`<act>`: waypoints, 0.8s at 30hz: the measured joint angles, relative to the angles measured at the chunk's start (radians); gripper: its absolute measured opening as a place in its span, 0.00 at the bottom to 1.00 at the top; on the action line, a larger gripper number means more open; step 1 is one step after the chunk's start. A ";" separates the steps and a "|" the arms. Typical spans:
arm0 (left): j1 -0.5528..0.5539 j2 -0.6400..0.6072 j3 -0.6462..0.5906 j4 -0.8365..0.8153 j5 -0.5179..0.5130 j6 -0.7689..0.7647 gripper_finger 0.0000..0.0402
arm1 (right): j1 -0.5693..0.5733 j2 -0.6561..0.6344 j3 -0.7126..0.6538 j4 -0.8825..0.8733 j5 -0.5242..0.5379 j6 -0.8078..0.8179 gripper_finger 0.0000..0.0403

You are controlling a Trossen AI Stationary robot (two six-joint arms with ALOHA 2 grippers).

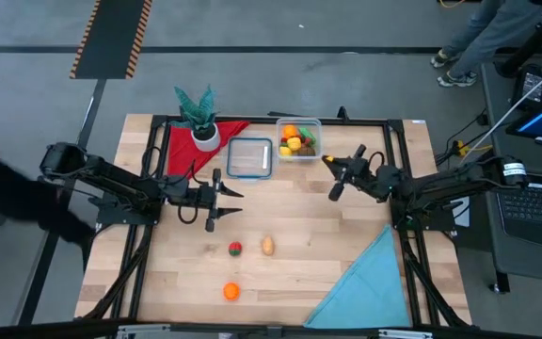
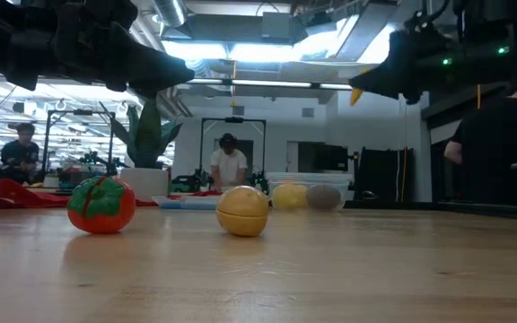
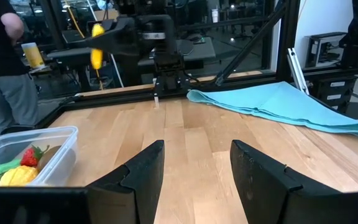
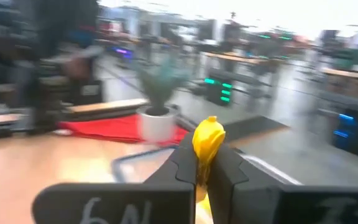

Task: Pick and placing Produce into tupperware
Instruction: Put the yellow squash into the transparent bin

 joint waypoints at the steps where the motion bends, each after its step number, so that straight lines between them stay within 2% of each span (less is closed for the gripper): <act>1: 0.000 0.000 0.000 0.000 0.000 0.000 0.44 | 0.000 0.000 0.000 -0.006 0.035 0.000 0.04; 5: 0.000 0.000 0.000 -0.001 0.000 0.000 0.44 | 0.000 0.000 0.000 -0.023 0.151 0.011 0.04; 9: 0.000 0.000 0.000 -0.001 0.000 0.001 0.44 | 0.000 0.000 0.000 -0.026 0.219 0.027 0.04; 19: 0.000 0.000 0.000 -0.001 0.001 0.003 0.44 | 0.000 0.000 0.003 -0.032 0.214 0.060 0.04; 24: 0.000 0.000 0.000 -0.003 0.001 0.003 0.44 | -0.003 0.003 0.095 -0.196 0.189 0.078 0.04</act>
